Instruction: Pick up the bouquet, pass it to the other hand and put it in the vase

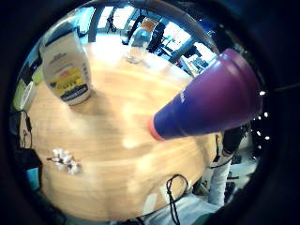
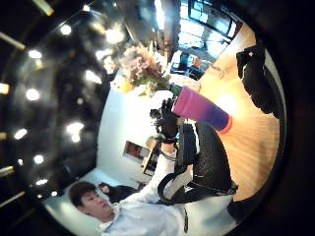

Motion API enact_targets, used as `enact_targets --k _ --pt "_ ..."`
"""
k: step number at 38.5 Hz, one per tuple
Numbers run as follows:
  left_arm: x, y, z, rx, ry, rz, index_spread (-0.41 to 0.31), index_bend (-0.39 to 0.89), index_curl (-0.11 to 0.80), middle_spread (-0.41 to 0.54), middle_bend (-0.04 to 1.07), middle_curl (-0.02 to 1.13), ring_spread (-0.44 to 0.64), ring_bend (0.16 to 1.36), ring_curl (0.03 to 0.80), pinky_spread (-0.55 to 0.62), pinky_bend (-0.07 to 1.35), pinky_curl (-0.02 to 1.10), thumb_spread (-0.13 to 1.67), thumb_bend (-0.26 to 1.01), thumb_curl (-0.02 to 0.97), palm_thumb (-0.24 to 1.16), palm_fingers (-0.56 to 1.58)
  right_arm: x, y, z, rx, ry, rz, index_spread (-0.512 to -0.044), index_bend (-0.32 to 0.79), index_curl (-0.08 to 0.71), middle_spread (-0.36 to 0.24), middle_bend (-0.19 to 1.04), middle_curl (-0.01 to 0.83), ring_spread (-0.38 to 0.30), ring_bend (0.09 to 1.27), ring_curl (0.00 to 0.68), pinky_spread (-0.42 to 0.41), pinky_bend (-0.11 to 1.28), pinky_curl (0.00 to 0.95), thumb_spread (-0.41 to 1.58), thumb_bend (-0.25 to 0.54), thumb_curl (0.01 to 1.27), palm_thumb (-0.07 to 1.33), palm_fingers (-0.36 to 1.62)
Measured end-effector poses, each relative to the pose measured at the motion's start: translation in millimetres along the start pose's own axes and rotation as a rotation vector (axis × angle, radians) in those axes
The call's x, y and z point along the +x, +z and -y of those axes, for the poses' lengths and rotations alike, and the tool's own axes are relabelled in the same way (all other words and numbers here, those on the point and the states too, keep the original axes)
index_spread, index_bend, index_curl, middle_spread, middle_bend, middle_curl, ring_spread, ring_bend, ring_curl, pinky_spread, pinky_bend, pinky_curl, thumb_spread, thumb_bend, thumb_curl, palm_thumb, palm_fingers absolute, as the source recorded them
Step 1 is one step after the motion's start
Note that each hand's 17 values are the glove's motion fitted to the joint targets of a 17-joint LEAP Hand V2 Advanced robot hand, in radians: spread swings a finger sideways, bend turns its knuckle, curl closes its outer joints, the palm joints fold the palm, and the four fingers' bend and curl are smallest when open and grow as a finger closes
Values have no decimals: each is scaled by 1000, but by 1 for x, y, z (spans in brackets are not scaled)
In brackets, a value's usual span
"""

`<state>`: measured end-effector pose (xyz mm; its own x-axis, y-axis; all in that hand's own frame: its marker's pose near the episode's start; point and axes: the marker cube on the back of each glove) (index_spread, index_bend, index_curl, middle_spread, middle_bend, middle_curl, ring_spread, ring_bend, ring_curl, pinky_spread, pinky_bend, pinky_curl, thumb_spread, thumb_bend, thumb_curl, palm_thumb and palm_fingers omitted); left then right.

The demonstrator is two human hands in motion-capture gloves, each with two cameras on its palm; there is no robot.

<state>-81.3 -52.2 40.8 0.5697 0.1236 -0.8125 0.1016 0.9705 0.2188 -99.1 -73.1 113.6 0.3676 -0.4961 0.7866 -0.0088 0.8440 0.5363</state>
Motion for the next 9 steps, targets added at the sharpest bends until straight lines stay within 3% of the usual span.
enact_targets --k 2,5,9 --pt "-5 -1 1 35 -44 71 98 32 258 103 255 366 128 720 364 223 553 369 773 -60 404 163 -106 7 0 4 7 32 -38 -174 141 351 -41 459 482 -129 639 430 -88 418 359 1151 -8 403 666 1158" --pt "-7 0 3 41 -155 178 112 76 242 142 251 350 178 708 344 289 535 349 765 -52 395 155 -58 8 5 14 -21 -5 46 -174 133 350 -41 458 484 -129 634 430 -83 405 357 1149 -13 403 673 1156" --pt "1 8 17 86 -79 206 76 121 238 146 234 342 199 704 333 335 546 343 760 -53 382 131 13 6 10 24 -27 -32 122 -182 114 342 -47 448 483 -133 618 427 -67 391 357 1148 -16 402 678 1101"
